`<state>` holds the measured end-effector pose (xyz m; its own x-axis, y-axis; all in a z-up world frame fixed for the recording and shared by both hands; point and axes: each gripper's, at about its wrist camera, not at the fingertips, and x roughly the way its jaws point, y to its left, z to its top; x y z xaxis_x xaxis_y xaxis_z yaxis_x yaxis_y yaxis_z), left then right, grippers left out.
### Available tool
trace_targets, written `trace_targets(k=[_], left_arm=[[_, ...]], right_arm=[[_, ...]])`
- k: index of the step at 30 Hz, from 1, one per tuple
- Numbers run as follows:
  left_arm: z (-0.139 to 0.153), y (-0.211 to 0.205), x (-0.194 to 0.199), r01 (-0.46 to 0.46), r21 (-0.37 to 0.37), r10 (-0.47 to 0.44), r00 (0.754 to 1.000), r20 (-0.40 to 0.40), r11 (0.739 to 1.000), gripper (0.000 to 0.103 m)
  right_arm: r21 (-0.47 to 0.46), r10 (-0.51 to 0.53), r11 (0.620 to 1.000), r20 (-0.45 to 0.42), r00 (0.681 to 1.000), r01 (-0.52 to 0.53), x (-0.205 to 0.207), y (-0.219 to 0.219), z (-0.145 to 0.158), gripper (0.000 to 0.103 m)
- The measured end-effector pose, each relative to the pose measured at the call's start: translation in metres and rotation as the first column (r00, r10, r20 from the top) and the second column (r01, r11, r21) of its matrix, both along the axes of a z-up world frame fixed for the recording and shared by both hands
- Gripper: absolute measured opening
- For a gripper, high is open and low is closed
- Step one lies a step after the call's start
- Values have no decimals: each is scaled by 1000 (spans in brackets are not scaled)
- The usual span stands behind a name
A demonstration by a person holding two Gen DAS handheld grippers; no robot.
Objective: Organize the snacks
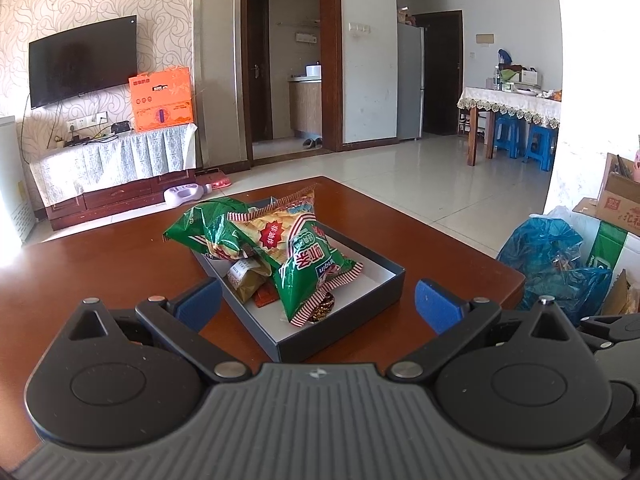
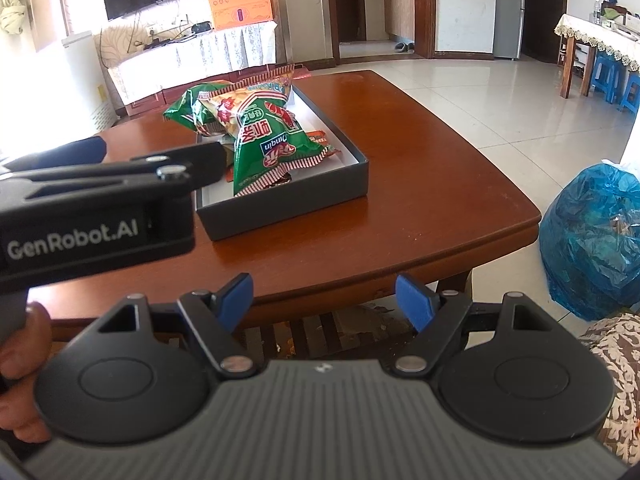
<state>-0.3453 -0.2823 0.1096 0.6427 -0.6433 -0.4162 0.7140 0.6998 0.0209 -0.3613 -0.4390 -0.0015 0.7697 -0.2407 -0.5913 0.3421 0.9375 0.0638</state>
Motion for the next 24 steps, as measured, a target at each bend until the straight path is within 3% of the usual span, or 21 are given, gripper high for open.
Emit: trace_targets(k=[24], left_arm=[[-1, -1, -2, 23, 0, -23, 1000, -10, 1000, 103]], right_arm=[[0, 2, 1000, -3, 1000, -2, 0, 0, -1, 80]])
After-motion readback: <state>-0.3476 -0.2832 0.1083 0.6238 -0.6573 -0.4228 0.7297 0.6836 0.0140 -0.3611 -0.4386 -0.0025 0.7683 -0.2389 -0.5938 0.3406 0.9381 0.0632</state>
